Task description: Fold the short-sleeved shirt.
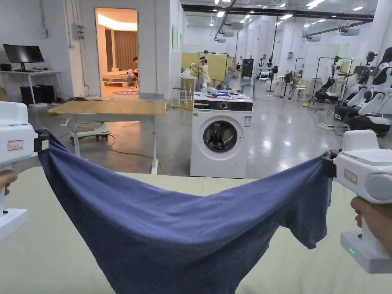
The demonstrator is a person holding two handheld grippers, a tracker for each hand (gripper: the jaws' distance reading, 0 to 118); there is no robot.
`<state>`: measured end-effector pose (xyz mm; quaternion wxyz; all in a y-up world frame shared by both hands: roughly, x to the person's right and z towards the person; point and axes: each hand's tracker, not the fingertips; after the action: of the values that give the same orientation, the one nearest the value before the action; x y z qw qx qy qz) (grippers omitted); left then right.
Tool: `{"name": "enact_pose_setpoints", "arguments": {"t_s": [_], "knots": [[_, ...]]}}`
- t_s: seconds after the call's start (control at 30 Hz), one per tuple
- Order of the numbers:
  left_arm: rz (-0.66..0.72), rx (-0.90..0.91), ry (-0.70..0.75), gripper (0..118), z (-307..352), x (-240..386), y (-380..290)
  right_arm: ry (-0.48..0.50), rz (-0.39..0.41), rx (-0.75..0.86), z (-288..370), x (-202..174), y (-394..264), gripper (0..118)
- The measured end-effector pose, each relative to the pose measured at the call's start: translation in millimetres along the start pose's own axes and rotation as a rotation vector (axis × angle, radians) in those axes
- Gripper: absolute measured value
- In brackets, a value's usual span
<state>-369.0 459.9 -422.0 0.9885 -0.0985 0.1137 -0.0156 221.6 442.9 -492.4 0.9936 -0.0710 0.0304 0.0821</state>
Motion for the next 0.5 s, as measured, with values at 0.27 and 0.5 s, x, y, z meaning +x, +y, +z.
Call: {"name": "enact_pose_setpoints", "arguments": {"t_s": [0.27,0.5], "knots": [[0.059,0.049,0.033,0,-22,-9,43,-0.017,0.021,0.047,-33,-2,54,1],[0.072,0.056,0.056,0,-43,-13,66,-0.049,0.030,0.074,-59,0,85,1]]}}
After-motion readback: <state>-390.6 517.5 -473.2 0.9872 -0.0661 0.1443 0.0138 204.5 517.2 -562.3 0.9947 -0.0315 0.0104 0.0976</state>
